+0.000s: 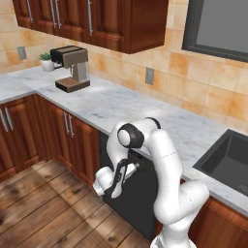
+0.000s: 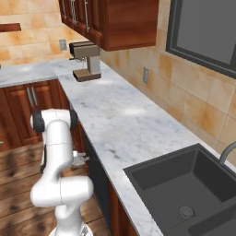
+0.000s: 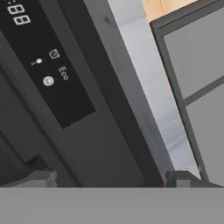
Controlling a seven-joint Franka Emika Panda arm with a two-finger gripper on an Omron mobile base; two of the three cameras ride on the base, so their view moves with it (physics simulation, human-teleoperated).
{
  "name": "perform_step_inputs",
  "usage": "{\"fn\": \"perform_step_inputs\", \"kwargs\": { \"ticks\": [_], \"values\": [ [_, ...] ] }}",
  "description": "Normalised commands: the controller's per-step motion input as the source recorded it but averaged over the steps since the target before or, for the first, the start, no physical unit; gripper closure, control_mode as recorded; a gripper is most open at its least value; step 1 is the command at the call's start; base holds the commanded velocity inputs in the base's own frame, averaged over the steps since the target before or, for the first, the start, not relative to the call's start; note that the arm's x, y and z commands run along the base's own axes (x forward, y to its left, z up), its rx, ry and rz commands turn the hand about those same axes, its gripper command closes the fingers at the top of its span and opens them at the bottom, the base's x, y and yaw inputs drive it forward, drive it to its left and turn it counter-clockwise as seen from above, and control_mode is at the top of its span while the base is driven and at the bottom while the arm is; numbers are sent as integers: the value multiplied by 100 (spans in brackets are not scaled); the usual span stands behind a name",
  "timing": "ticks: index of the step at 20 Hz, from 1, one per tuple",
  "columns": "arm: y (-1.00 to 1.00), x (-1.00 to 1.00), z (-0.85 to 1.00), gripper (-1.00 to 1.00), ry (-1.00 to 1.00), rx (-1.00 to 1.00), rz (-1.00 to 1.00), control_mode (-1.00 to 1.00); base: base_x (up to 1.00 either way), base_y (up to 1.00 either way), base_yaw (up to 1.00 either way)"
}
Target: Open the dishwasher door and pull out the top rack.
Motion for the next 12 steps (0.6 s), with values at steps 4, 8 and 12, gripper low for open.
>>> {"fn": "perform_step_inputs", "kwargs": {
  "ticks": [4, 8, 12],
  "values": [
    [0, 38, -26, -100, 0, 5, 0, -100, 0, 0, 0],
    [-1, 36, -35, -100, 1, 1, 0, -100, 0, 0, 0],
    [0, 36, -36, -100, 4, 1, 0, -100, 0, 0, 0]
  ]
}}
